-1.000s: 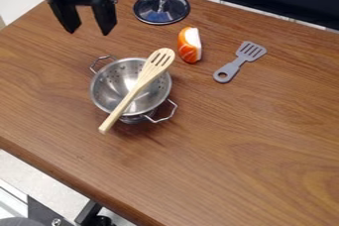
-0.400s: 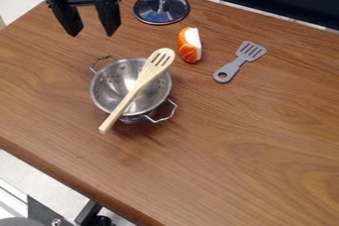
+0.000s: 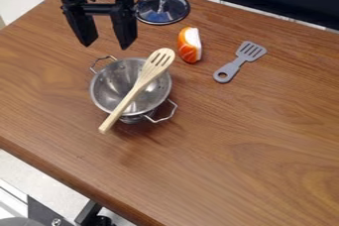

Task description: Move the wooden spatula to the top side of the table above the silver pot.

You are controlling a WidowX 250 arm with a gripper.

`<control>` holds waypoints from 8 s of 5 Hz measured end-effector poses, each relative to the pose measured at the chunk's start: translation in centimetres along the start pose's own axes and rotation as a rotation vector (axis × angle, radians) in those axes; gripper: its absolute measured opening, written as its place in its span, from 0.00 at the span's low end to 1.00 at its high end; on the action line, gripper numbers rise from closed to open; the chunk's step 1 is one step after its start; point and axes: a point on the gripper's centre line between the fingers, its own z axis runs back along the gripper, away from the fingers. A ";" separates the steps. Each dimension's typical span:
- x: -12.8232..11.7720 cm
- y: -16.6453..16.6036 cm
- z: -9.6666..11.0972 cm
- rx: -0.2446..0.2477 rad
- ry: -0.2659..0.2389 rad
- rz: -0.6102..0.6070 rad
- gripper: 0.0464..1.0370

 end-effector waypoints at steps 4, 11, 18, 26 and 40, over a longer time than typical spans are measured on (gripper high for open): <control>-2.1 -2.3 -3.1 0.040 0.005 -0.037 0.96; -2.0 -3.0 -5.0 0.075 -0.037 -0.018 0.91; -0.6 -2.9 -2.2 0.046 -0.089 0.085 0.10; 6.2 1.7 -2.4 0.176 -0.223 1.090 0.10; 6.0 4.2 -6.6 0.200 -0.188 1.351 0.96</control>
